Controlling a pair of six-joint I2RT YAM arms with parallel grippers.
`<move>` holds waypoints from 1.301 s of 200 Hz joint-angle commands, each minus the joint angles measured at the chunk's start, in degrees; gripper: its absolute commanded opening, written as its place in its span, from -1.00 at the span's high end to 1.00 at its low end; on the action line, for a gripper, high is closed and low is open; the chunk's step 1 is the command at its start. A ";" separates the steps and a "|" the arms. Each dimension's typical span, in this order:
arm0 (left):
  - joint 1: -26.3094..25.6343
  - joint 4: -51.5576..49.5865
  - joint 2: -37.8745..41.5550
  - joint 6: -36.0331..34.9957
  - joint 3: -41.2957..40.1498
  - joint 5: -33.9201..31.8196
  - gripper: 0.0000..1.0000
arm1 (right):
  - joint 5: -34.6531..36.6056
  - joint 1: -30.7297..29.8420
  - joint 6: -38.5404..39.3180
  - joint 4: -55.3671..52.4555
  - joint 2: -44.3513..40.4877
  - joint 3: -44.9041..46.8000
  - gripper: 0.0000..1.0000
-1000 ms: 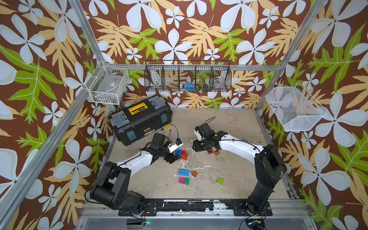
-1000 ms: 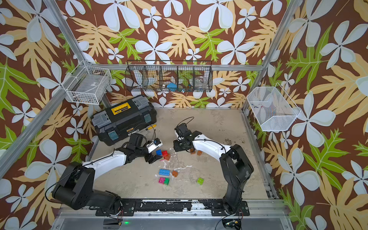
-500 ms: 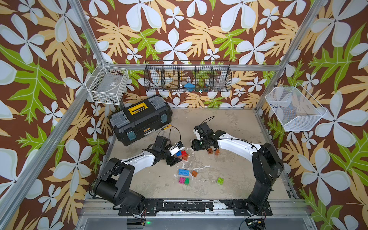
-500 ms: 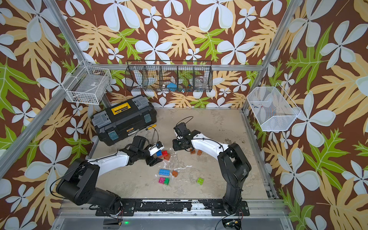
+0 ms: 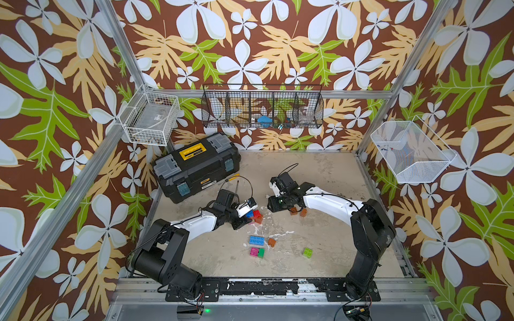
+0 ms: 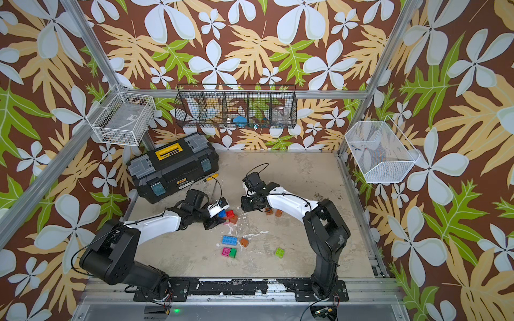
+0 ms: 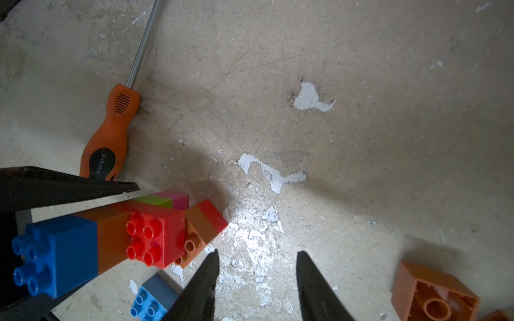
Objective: Assemble the letter h with lego
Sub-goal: Assemble the lego brick with the lego brick.
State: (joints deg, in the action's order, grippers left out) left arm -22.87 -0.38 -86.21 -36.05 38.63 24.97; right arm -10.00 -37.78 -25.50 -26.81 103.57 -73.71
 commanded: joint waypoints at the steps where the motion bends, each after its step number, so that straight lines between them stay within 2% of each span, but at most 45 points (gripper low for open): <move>1: 0.02 -2.27 0.40 -2.96 0.63 0.74 0.08 | 0.24 0.01 -0.43 0.45 -1.37 1.21 0.04; 27: 0.02 -5.06 0.66 -6.89 1.67 1.30 0.20 | -0.02 -0.01 -0.52 1.72 -2.82 3.77 0.04; 69: 0.02 -6.39 0.15 -11.40 3.30 -0.53 0.21 | -1.15 -0.01 -0.84 3.73 -3.80 6.79 0.04; 88: 0.02 -7.45 -0.66 -12.88 4.40 -0.80 0.30 | -1.90 0.00 -0.94 4.57 -4.41 7.63 0.04; 120: 0.11 -8.68 -1.92 -14.64 5.78 -0.54 0.32 | -2.21 0.00 -0.39 4.39 -4.61 7.79 0.04; 170: 2.34 -15.73 -2.09 -17.70 10.60 4.50 0.37 | -4.36 -0.16 0.40 5.08 -5.13 8.85 0.04; 195: 3.62 -20.23 -3.21 -21.70 12.98 6.44 0.37 | -4.82 -0.49 0.13 4.84 -5.35 9.03 0.04; 218: 3.61 -23.36 -3.87 -27.34 13.57 6.56 0.36 | -7.04 -0.80 -3.89 4.74 -5.10 8.68 0.04; 260: 4.90 -25.33 -5.88 -34.74 16.51 7.42 0.33 | -9.87 -1.98 -17.62 7.68 -5.86 10.57 0.02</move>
State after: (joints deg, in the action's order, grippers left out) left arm -18.83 -22.94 -90.78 -64.79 52.69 30.13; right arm -17.47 -39.09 -33.74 -21.37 98.52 -64.10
